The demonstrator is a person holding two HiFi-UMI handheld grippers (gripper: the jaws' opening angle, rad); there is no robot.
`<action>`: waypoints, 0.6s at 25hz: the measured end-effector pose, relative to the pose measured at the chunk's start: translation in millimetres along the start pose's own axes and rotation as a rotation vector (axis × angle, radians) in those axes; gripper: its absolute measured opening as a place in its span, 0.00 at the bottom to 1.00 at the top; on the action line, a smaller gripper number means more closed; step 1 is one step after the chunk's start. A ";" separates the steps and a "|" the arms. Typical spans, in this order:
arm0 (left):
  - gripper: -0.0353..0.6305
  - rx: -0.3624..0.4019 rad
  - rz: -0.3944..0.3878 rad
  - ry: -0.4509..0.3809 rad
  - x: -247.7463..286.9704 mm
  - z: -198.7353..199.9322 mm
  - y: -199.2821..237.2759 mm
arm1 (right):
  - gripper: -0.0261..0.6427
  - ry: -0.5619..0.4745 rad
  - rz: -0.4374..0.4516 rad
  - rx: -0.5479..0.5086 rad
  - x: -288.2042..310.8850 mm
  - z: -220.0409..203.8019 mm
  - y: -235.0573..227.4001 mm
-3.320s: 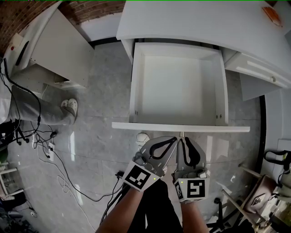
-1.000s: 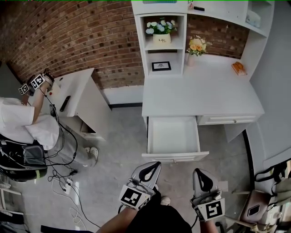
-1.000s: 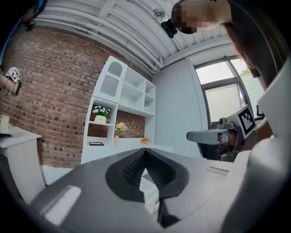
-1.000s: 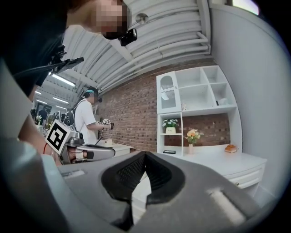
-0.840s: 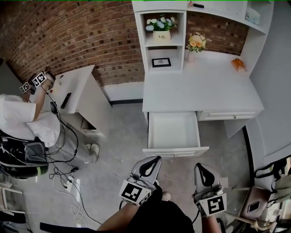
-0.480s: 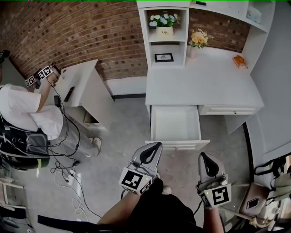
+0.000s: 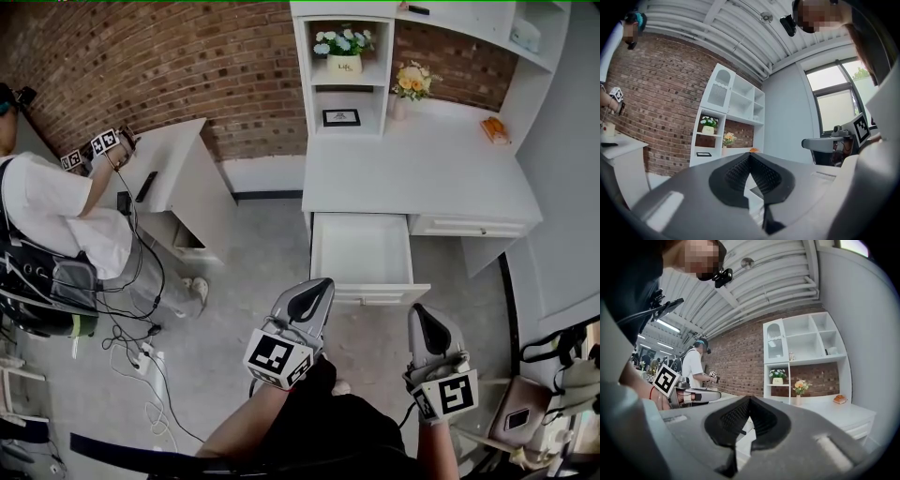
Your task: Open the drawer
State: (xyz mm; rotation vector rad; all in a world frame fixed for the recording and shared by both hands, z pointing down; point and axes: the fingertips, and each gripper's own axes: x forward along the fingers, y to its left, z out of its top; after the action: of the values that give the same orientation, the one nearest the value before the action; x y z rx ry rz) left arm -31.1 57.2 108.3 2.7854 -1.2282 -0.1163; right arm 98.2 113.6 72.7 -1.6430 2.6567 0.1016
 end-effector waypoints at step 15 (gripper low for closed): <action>0.05 -0.015 -0.001 -0.017 9.2 11.8 -1.3 | 0.04 0.014 0.019 -0.008 -4.1 7.6 -7.1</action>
State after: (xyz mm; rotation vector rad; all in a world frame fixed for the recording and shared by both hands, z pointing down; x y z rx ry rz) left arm -25.3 50.6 96.1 2.7786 -1.2240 -0.1493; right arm 106.2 114.6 65.0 -1.6270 2.6862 0.1007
